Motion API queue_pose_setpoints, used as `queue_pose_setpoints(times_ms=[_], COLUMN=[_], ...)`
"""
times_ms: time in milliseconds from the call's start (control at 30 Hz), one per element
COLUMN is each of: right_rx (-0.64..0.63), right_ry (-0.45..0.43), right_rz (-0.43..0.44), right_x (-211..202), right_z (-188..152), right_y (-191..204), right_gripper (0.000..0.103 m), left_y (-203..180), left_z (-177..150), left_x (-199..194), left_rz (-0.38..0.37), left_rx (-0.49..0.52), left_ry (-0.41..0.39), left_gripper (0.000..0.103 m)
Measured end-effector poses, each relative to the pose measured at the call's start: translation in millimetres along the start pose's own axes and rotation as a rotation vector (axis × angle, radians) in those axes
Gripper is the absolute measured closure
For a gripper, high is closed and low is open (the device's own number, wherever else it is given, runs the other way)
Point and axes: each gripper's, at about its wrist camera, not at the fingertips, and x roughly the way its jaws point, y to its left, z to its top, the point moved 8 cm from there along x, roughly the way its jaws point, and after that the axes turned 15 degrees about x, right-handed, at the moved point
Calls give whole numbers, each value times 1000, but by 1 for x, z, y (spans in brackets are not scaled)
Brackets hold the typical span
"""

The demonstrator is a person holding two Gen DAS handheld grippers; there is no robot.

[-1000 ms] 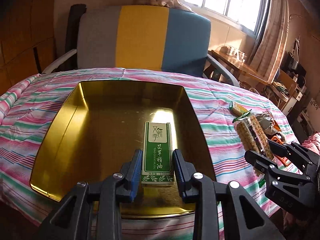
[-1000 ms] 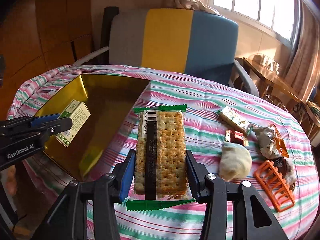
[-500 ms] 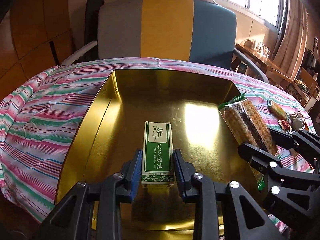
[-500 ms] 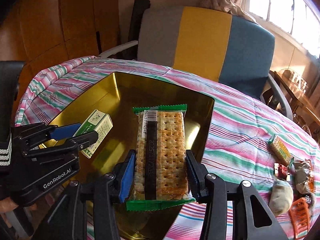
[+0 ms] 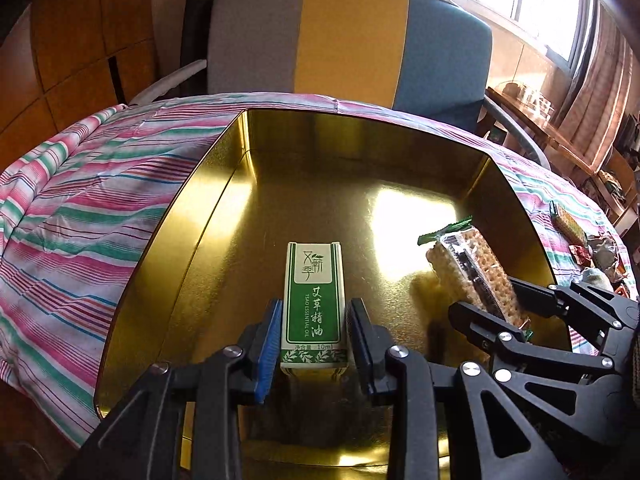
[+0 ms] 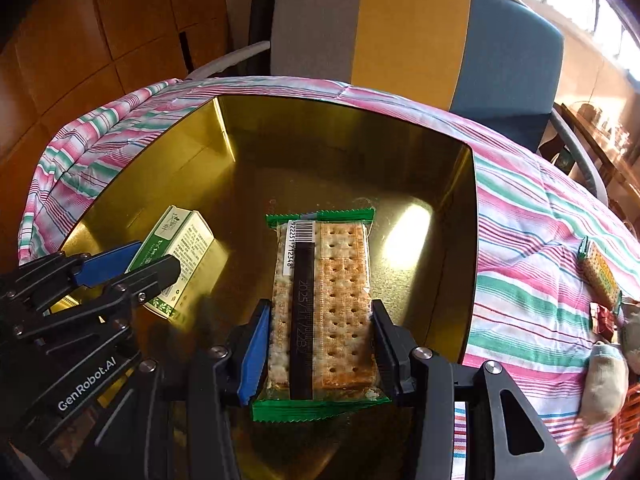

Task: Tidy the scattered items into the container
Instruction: 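Lower the box into the gold tray with the left gripper while the right gripper releases the cracker packet there, then grasp the white sock with the left gripper while the right gripper grasps the orange rack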

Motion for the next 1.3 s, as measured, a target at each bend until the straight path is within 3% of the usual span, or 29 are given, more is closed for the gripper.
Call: queue_pose_setpoints(times_ms=[300, 500, 633, 800, 900, 1000, 1133, 1233, 1300], right_rx=[31, 107, 203, 314, 389, 457, 481, 472, 449], right_ry=[-1, -92, -156, -211, -171, -107, -85, -68, -93], right_rz=[59, 94, 38, -176, -249, -264, -108, 135, 190], right_x=[-10, -50, -77, -92, -87, -73, -76, -99, -119], right_z=[-2, 6, 10, 13, 9, -3, -21, -34, -42], right_y=[-2, -27, -84, -187, -243, -281, -277, -248, -243], right_gripper=[53, 52, 48, 45, 42, 42, 39, 39, 40], left_y=[6, -9, -49, -111, -151, -188, -218, -232, -245], left_z=[1, 13, 26, 40, 44, 45, 46, 48, 50], left_x=[-16, -42, -55, -64, -65, -65, -61, -54, -49], left_rz=[17, -6, -85, -194, -253, -301, -338, -360, -374], left_rx=[-37, -40, 7, 97, 161, 218, 258, 264, 280], left_ry=[-29, -97, -130, -141, -128, -113, -85, -58, -46], left_gripper=[63, 63, 63, 62, 62, 62, 61, 61, 61])
